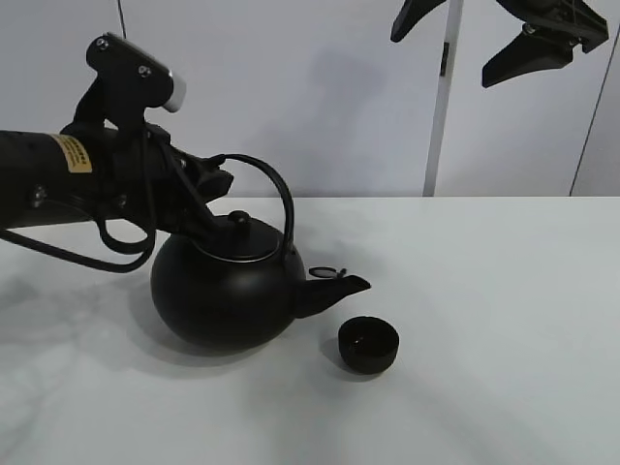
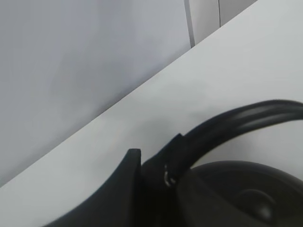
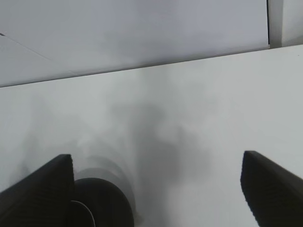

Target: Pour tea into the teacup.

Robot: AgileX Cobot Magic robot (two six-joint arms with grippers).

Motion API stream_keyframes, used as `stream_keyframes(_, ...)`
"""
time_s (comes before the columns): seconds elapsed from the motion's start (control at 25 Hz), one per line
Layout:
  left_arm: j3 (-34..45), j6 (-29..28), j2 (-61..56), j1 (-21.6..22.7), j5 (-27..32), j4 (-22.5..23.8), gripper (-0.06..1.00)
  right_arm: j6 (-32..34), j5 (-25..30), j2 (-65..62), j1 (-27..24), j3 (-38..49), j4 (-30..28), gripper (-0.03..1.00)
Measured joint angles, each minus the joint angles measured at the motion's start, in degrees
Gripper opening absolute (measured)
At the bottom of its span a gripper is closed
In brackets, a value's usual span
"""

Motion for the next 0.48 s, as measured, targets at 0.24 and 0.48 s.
stream_keyframes(0.24, -0.89, 0.43, 0.00, -0.33, 1.36, 0.07, 0.11, 0.00, 0.00, 0.00, 0.00, 0.00, 0.00, 0.66)
stream_keyframes(0.48, -0.89, 0.55, 0.06, -0.33, 1.79, 0.07, 0.11, 0.00, 0.00, 0.00, 0.00, 0.00, 0.00, 0.66)
